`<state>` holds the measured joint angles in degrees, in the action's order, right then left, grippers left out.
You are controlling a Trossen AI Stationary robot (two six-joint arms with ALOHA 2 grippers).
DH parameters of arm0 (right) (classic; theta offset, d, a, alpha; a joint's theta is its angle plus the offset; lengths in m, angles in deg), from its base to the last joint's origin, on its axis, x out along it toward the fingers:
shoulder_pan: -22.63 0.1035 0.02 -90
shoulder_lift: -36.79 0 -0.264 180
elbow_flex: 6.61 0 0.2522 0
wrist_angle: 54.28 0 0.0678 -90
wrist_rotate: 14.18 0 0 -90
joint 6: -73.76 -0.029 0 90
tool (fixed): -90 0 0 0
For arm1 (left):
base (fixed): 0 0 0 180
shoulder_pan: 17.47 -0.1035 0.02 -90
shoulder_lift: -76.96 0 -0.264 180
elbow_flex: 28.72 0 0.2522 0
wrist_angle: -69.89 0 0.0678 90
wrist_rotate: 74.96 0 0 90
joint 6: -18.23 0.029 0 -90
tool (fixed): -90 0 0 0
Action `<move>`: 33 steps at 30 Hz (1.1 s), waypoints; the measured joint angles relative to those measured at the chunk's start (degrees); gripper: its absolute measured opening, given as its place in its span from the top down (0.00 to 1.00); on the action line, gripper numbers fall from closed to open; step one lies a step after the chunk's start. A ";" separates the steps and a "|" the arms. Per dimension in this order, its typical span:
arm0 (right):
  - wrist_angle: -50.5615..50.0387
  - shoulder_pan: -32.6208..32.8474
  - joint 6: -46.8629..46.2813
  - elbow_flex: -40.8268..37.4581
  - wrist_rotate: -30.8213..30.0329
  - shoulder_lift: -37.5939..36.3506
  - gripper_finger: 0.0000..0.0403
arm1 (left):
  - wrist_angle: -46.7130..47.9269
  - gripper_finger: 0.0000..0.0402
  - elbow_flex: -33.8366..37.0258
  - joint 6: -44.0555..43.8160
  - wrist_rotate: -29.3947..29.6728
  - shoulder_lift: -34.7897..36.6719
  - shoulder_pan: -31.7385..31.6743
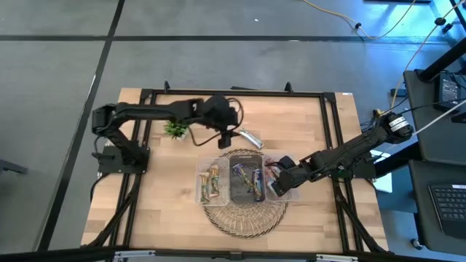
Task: Pick and place Granola Bars by type
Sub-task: Put the yellow granola bar into the left transparent bin
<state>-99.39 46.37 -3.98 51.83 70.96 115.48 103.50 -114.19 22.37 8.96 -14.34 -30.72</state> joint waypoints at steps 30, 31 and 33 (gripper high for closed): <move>0.66 0.13 0.02 5.51 -5.96 -6.16 0.41 | 4.93 0.54 -12.81 23.06 -12.86 -24.62 -10.05; 0.74 0.13 0.01 5.51 -6.07 -6.18 0.41 | 4.82 0.54 -12.83 23.04 -12.84 -24.96 -10.17; 0.89 0.13 0.02 5.51 -6.10 -6.23 0.41 | 4.95 0.54 -12.78 22.64 -12.67 -25.42 -10.20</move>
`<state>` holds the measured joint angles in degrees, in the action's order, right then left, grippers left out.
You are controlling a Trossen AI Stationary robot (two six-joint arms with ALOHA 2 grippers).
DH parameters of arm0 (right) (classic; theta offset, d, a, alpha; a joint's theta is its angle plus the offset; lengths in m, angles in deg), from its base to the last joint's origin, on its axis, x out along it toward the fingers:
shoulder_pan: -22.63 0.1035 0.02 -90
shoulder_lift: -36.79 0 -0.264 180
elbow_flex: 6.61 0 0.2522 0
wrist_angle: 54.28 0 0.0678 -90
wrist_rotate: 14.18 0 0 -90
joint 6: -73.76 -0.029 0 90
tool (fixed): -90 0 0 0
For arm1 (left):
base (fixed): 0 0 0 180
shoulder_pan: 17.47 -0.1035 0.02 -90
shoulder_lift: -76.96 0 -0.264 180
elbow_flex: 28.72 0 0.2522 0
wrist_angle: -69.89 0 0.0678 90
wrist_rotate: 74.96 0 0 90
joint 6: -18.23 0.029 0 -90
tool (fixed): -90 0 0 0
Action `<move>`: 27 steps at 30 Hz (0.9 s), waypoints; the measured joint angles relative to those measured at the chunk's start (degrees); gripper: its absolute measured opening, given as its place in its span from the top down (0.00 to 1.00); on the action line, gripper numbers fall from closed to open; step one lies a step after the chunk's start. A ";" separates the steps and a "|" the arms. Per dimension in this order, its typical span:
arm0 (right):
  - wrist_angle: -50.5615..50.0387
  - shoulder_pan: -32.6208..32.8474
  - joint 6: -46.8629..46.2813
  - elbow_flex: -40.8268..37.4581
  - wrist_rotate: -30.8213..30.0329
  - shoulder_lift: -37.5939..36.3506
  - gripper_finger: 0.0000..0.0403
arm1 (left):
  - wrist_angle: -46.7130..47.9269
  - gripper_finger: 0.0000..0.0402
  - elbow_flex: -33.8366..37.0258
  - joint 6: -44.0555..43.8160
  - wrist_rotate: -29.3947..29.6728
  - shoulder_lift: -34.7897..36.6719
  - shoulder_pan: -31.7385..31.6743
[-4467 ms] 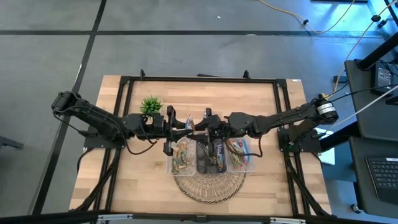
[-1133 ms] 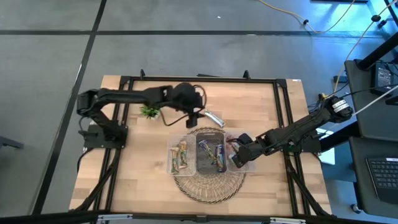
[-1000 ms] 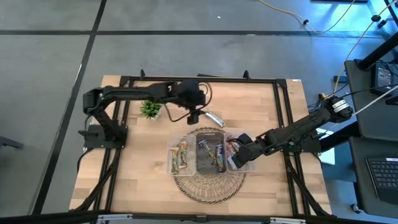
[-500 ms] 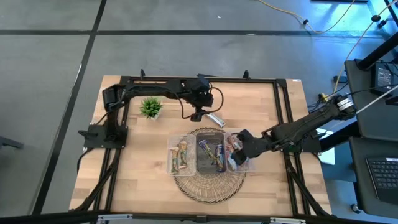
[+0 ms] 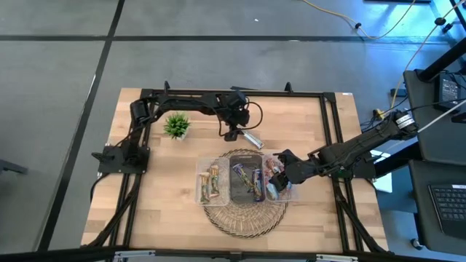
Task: Pick and place Granola Bars by type
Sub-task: Put the yellow granola bar into the left transparent bin
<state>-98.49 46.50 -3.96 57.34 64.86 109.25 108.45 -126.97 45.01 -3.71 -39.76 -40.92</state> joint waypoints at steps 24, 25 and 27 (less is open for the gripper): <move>1.12 -0.02 -0.16 0.00 -1.49 0.00 0.41 | -5.84 0.54 -0.04 -0.47 7.77 -6.74 2.46; 1.10 -0.02 -0.15 0.00 -1.48 0.00 0.41 | -5.34 0.54 0.03 -0.48 7.78 -6.82 2.54; 1.11 -0.02 -0.10 0.00 -1.49 0.00 0.41 | -5.08 0.54 0.04 -0.56 7.24 -6.85 2.80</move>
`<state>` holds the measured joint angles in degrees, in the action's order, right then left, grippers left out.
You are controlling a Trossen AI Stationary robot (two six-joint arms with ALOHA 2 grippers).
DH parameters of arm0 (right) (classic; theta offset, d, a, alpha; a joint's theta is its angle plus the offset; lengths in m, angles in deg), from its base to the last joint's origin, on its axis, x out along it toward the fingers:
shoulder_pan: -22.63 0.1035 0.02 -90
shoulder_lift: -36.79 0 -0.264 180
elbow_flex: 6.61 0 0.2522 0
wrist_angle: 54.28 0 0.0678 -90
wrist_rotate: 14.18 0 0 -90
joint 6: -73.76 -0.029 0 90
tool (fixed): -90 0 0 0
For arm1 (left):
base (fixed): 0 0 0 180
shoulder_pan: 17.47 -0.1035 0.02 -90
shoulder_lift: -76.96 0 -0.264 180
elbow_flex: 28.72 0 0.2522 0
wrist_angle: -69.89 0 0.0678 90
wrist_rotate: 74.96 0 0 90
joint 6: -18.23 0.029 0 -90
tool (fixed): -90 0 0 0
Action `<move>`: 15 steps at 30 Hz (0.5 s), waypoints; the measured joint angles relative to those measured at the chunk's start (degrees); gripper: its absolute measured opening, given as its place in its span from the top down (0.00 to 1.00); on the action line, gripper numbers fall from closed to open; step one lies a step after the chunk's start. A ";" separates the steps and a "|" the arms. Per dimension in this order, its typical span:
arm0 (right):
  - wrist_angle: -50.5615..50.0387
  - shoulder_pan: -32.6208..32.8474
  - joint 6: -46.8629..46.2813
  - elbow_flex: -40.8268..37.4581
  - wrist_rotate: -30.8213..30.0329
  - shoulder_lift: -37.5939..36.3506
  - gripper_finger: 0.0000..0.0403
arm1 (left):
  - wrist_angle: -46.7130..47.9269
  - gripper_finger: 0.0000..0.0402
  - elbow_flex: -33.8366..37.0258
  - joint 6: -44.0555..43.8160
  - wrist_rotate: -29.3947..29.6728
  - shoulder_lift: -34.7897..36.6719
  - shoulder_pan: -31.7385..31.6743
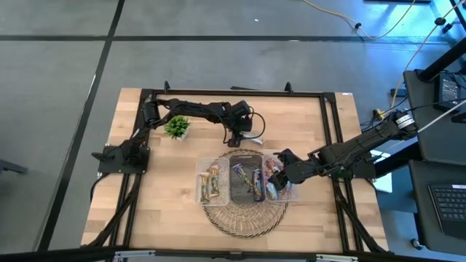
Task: Pick and place Granola Bars by type
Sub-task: Put the yellow granola bar into the left transparent bin
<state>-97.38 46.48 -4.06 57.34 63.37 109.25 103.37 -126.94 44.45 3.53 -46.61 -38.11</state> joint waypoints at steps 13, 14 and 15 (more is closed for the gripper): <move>-0.07 0.00 0.26 0.00 -0.04 0.00 0.41 | 2.45 0.61 -0.17 -0.11 4.37 -0.20 2.29; -0.09 0.00 0.26 0.00 -0.04 0.00 0.41 | 2.51 0.63 -0.17 -0.13 4.27 -0.20 2.34; -0.09 0.00 0.28 0.00 -0.04 0.00 0.41 | 2.56 0.66 -0.17 -0.11 4.20 -0.20 2.44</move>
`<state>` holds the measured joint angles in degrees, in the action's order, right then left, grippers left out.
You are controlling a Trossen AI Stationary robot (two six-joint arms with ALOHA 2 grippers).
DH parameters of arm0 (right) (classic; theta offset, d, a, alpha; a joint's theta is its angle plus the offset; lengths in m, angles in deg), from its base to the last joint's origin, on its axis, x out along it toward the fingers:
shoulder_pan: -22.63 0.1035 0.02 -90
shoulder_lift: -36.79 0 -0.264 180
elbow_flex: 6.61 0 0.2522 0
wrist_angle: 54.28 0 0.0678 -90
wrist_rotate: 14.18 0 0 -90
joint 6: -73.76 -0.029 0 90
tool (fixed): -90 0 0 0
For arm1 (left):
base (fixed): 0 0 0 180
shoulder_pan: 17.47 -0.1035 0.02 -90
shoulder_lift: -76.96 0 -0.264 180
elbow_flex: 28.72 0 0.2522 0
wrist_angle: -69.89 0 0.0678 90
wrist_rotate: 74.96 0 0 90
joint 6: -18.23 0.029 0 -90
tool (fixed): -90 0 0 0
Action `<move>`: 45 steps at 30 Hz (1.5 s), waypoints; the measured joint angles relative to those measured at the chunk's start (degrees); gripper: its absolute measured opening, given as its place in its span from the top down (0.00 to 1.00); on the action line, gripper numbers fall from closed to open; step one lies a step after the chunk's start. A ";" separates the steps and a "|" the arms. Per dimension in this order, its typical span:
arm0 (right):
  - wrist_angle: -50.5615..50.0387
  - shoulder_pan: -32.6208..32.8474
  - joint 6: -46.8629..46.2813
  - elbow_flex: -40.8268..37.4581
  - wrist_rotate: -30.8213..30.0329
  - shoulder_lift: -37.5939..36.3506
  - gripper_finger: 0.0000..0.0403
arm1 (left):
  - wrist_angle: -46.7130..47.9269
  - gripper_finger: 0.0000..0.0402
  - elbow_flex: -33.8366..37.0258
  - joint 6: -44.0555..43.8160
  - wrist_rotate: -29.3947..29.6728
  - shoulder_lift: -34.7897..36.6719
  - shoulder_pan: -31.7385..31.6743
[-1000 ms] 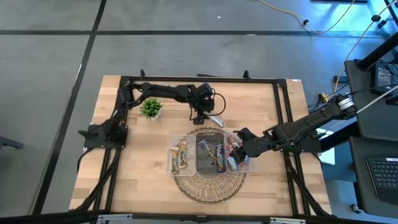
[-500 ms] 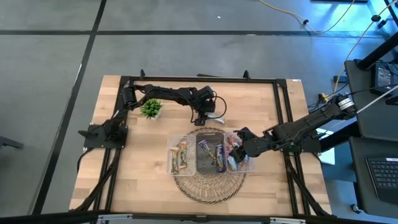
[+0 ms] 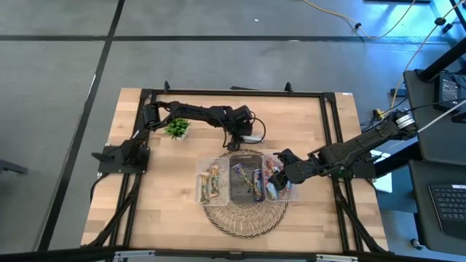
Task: Pick and place Granola Bars by type
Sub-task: Put the yellow granola bar into the left transparent bin
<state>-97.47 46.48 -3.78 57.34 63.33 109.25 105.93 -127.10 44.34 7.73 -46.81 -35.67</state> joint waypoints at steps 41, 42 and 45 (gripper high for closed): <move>-1.59 -3.76 23.35 -0.07 0.11 -3.15 0.41 | 31.44 0.75 0.13 -63.71 16.12 31.52 20.33; -1.54 -4.00 23.91 -0.07 0.16 -3.15 0.41 | 32.81 0.75 0.13 -68.21 17.46 31.48 22.27; -1.22 -4.89 24.24 -0.07 0.34 -3.15 0.41 | 34.28 0.75 0.14 -81.91 20.57 30.57 28.02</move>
<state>-98.69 41.59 20.46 57.28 63.67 106.11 140.21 -126.96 -37.57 28.30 -16.24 -7.64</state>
